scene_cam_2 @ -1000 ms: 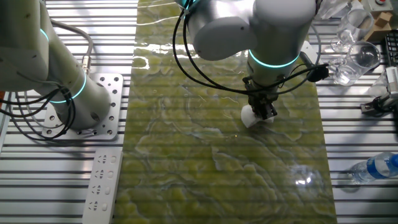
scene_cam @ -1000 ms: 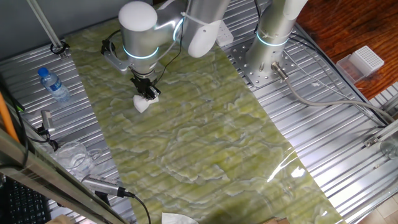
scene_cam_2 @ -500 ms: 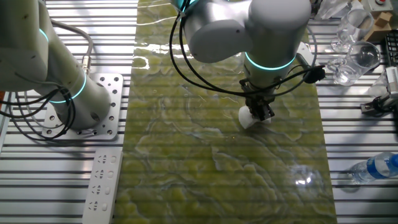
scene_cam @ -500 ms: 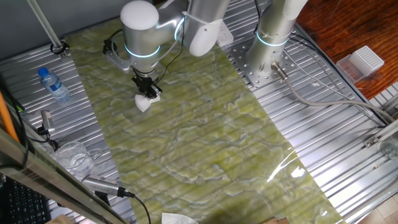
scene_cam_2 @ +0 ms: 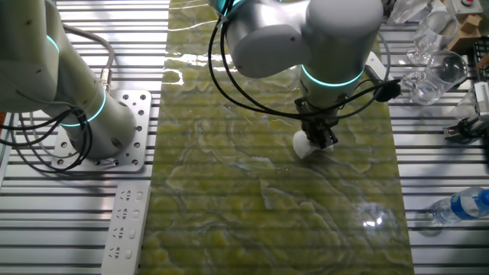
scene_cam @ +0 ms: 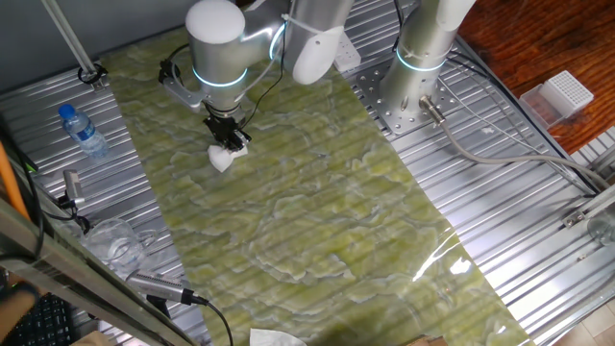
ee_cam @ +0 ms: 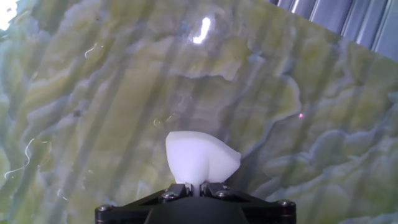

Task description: Clean the tabletop with a sponge

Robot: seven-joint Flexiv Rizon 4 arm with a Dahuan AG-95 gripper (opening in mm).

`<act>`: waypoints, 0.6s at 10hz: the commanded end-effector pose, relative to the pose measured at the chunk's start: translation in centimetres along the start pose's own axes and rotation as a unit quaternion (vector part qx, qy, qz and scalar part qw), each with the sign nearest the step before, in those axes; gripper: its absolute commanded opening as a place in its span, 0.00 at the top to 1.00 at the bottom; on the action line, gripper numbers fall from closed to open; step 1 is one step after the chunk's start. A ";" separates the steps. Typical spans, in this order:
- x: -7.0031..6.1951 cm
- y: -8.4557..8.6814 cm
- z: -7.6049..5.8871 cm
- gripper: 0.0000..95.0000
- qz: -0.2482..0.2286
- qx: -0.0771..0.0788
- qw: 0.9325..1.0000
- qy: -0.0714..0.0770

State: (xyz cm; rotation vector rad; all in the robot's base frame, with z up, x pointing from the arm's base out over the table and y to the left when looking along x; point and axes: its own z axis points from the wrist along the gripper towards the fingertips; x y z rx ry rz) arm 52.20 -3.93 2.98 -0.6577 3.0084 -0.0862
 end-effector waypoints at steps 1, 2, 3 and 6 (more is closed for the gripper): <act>0.0 -0.1 0.0 0.60 -0.006 -0.001 1.000 0.000; 0.1 -0.2 -0.1 0.60 -0.009 -0.002 1.000 -0.001; 0.3 -0.3 -0.2 0.60 -0.013 -0.002 1.000 -0.001; 0.5 -0.5 -0.4 0.60 -0.018 -0.003 1.000 -0.001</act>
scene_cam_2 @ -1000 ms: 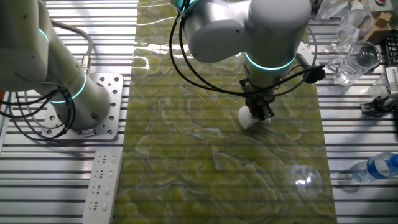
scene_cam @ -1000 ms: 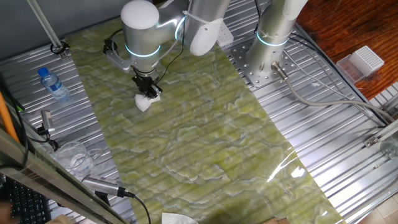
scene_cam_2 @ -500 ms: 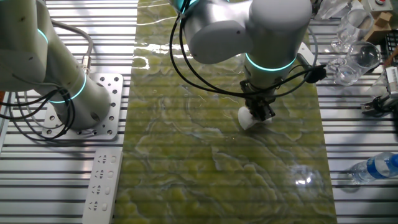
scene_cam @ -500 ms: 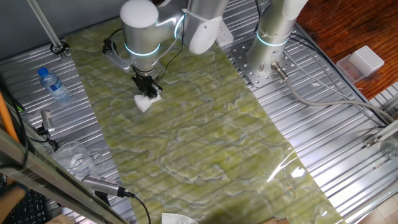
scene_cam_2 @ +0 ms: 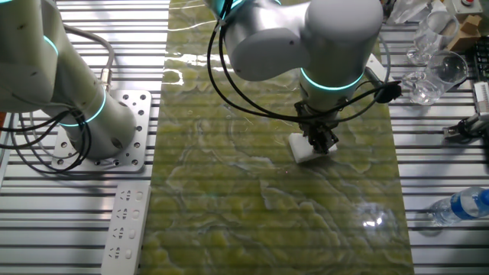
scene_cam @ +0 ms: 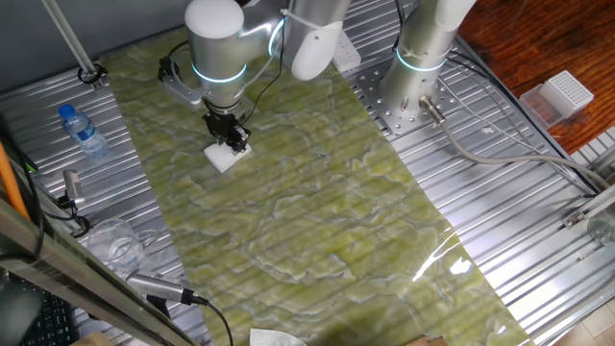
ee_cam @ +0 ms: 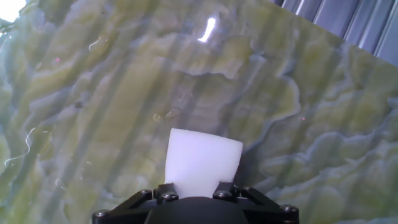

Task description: Clean the tabletop with a sponge

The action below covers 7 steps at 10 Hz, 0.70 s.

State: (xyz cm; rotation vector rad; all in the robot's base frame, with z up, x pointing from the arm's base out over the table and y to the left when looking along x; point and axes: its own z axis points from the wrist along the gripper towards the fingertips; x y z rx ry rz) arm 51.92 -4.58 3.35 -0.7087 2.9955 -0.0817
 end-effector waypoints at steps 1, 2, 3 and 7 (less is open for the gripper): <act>0.1 -0.1 -0.1 0.60 -0.001 -0.001 1.000 0.000; 0.2 -0.2 -0.3 0.40 -0.006 -0.004 1.000 -0.001; 0.3 -0.3 -0.3 0.40 -0.008 -0.004 1.000 -0.001; 0.5 -0.6 -1.5 0.40 -0.013 -0.004 1.000 0.002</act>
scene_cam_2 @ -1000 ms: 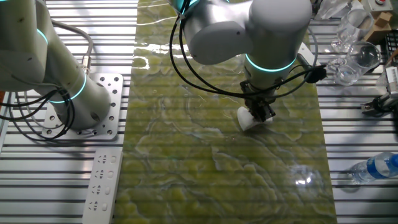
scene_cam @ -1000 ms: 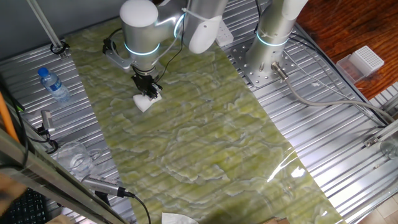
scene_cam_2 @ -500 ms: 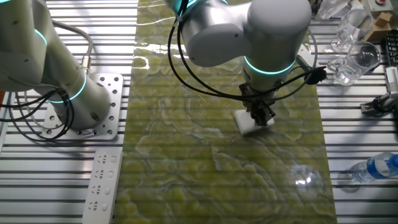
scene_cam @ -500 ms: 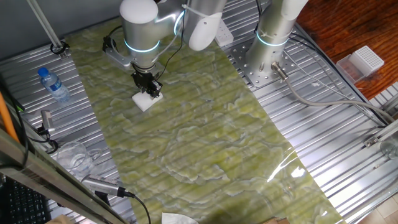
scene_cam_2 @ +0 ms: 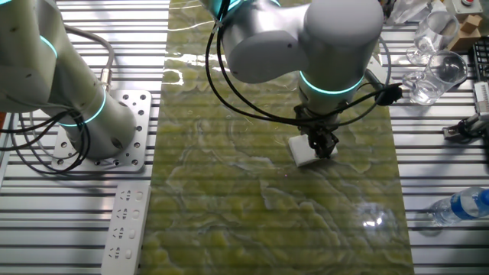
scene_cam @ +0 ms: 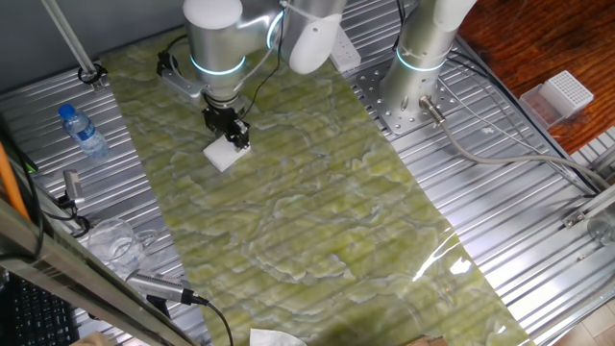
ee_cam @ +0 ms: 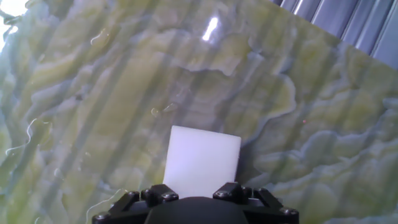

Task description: Clean the tabletop with a sponge

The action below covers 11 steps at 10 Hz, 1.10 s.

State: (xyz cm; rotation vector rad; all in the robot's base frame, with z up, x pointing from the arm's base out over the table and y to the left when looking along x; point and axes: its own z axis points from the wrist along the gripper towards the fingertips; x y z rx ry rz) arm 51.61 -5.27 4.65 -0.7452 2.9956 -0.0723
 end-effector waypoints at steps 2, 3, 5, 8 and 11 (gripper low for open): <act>0.3 -0.3 -0.7 0.60 -0.001 0.000 1.000 0.002; 0.4 -0.3 -0.9 0.80 0.001 0.000 1.000 0.002; 0.4 -0.4 -1.4 1.00 0.003 0.001 1.000 0.003; 0.6 -0.5 -1.9 1.00 0.000 0.002 1.000 0.005; 0.7 -0.6 -2.0 1.00 -0.008 0.002 1.000 0.006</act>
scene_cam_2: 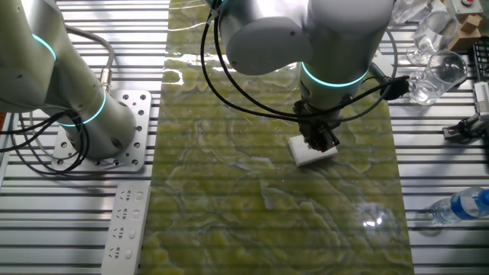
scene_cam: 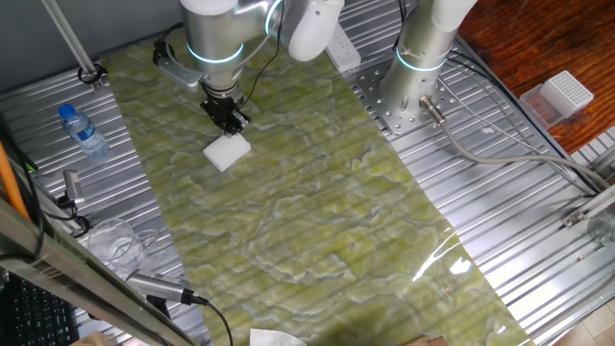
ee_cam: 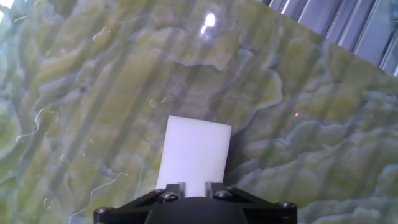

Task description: Clean the tabletop with a sponge

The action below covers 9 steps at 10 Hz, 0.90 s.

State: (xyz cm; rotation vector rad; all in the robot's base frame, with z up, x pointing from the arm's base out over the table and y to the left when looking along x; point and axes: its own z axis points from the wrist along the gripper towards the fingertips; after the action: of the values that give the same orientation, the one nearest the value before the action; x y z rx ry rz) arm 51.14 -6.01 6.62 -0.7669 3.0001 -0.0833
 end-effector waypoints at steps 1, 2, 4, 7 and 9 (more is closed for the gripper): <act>0.1 -0.1 0.0 1.00 -0.004 0.001 1.000 0.001; 0.1 -0.1 -0.1 1.00 -0.008 0.000 1.000 0.001; 0.2 -0.1 -0.3 1.00 -0.025 -0.002 1.000 0.002; 0.9 -0.6 -1.3 1.00 -0.025 0.000 1.000 0.003; 1.4 -0.9 -1.7 1.00 -0.014 0.000 1.000 0.003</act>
State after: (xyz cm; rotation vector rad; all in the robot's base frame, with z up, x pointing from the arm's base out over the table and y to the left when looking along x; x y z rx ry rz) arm 50.14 -7.46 8.48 -0.8041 2.9950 -0.0859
